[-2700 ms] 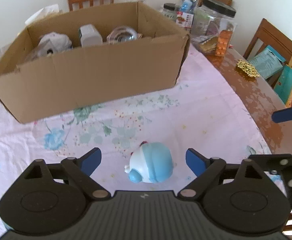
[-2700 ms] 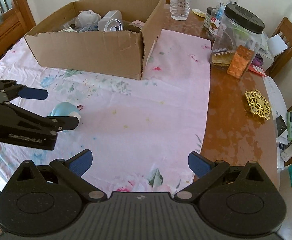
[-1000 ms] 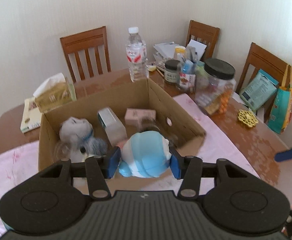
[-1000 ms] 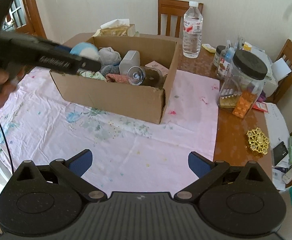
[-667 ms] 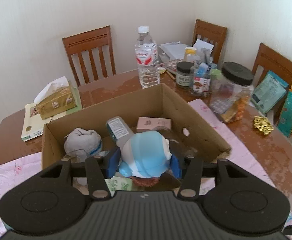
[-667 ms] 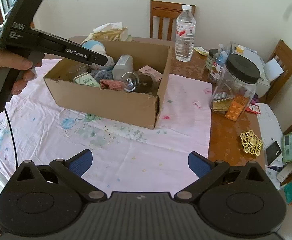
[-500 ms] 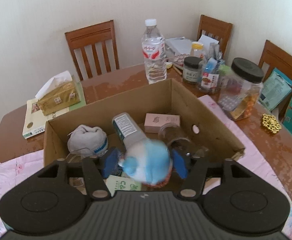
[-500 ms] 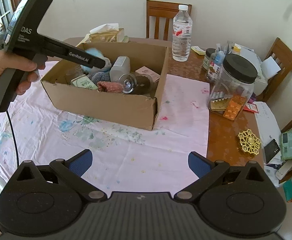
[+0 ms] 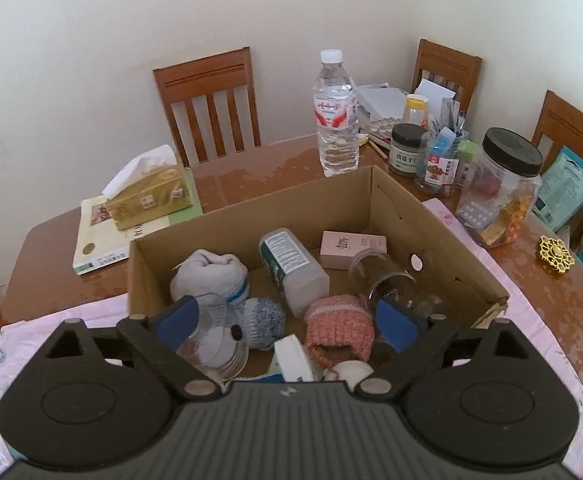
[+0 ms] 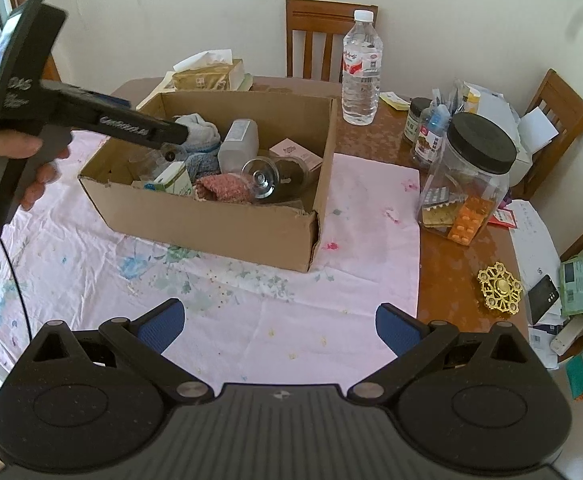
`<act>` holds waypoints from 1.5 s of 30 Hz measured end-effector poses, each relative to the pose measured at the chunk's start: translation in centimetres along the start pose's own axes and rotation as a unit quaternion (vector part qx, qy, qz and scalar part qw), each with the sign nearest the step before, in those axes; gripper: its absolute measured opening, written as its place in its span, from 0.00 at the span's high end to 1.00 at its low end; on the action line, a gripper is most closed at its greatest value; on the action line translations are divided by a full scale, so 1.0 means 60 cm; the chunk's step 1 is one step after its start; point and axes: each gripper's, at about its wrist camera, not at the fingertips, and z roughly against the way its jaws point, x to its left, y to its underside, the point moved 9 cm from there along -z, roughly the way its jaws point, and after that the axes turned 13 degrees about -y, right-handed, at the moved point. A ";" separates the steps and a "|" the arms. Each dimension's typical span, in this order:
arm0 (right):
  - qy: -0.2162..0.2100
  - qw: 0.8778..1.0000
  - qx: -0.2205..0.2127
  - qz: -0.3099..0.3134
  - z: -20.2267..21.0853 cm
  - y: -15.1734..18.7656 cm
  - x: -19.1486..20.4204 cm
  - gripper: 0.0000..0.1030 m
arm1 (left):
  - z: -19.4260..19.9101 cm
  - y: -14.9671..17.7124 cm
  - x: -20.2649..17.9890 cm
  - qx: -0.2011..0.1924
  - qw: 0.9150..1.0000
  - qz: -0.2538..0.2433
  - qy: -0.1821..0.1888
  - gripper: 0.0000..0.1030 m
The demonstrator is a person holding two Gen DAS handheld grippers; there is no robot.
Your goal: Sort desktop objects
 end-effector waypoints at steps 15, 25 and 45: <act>0.002 1.000 0.007 0.003 -0.009 -0.043 0.021 0.00 | 0.064 0.080 0.047 0.025 0.996 0.064 -0.063 0.02; 0.001 1.000 0.014 -0.001 -0.028 -0.060 0.041 0.00 | 0.104 0.158 0.054 0.078 0.988 0.115 -0.062 0.02; -0.006 1.000 0.012 -0.012 -0.044 -0.078 0.063 0.00 | 0.121 0.150 0.068 0.099 0.981 0.153 -0.062 0.02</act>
